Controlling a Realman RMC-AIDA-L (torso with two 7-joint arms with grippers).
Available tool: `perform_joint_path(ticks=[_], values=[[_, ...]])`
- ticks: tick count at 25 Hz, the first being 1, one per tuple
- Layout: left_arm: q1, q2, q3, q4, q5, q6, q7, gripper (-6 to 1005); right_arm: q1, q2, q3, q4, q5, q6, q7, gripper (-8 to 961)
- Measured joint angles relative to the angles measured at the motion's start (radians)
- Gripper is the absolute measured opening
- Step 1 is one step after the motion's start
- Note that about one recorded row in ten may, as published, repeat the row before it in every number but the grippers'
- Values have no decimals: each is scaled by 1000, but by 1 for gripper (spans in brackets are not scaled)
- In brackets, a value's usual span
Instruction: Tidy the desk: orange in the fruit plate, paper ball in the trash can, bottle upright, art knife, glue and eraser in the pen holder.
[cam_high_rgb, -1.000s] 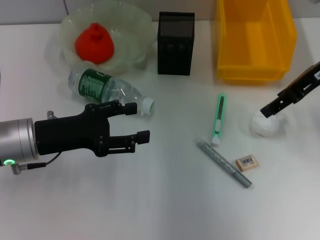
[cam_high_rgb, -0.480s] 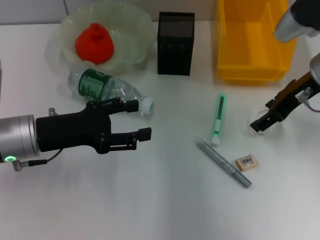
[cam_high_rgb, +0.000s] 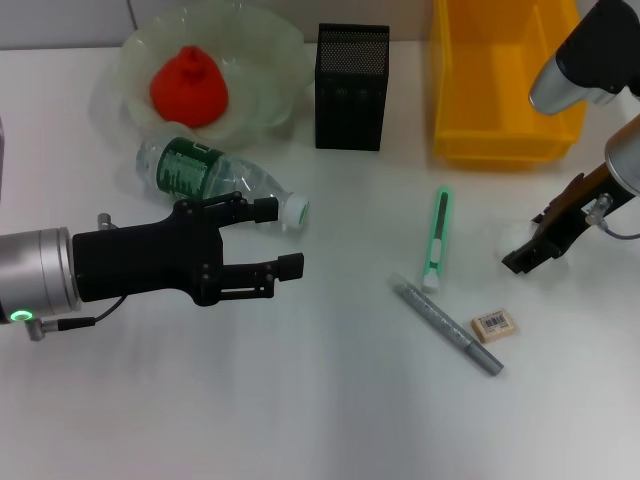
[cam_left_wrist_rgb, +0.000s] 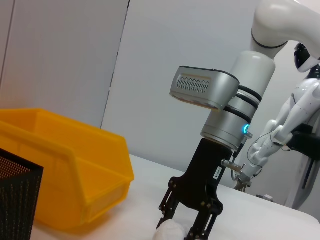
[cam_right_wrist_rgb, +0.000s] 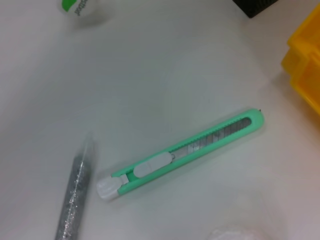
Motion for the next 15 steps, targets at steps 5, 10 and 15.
perform_joint_path(ticks=[5,10,15], values=[[0,0,0,0,0,1,1,814,0,0,19,-37,8,-29,1,624],[0,0,0,1,-2,3,3,812,-3,-1,149,-193,68,-118,9,574],[7,0,0,2,-4,4,-1,810,8,-9,301,-304,128,-63,31,557]])
